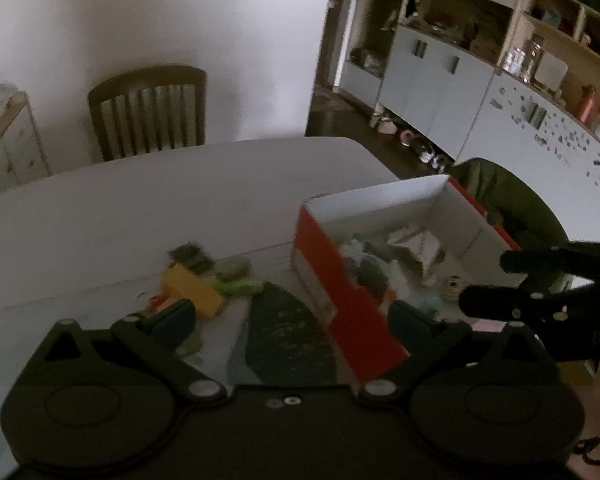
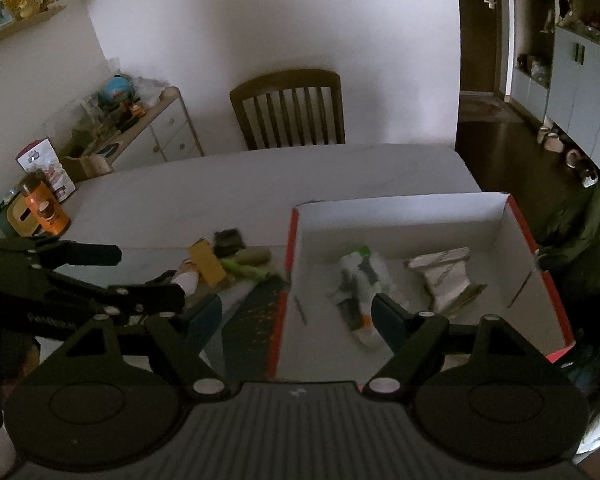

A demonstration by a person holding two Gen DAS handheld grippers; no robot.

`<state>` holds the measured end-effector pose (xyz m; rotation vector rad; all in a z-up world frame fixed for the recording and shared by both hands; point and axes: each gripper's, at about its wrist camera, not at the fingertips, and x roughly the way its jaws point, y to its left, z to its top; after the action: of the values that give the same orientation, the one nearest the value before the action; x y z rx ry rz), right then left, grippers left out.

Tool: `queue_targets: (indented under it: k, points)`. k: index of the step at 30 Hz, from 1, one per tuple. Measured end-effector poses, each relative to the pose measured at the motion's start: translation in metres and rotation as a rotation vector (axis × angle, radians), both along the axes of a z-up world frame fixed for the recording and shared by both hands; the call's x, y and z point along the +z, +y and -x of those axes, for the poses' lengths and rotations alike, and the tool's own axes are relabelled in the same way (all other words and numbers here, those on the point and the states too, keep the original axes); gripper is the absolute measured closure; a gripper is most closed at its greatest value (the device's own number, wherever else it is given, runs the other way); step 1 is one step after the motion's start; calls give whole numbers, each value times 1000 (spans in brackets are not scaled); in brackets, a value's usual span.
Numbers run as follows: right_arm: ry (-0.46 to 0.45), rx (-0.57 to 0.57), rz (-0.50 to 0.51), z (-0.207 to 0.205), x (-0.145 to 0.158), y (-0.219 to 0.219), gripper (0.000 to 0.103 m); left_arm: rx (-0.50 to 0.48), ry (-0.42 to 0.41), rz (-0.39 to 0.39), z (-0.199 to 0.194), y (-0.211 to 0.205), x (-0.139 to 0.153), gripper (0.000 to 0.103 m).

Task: Organize objects
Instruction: 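Withdraw both grippers from the shoebox back toward the pile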

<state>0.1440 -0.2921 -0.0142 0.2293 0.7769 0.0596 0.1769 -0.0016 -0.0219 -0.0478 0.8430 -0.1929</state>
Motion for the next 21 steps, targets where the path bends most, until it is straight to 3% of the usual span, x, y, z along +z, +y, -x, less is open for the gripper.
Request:
queue_targets:
  k: [16,21]
  points:
    - [32,22,11,-10,-7,82,21,114,30,8,31,112,-24,1]
    - [54,51,23,-20,-16,106,21,121,-6,-14,42,139,-35,1]
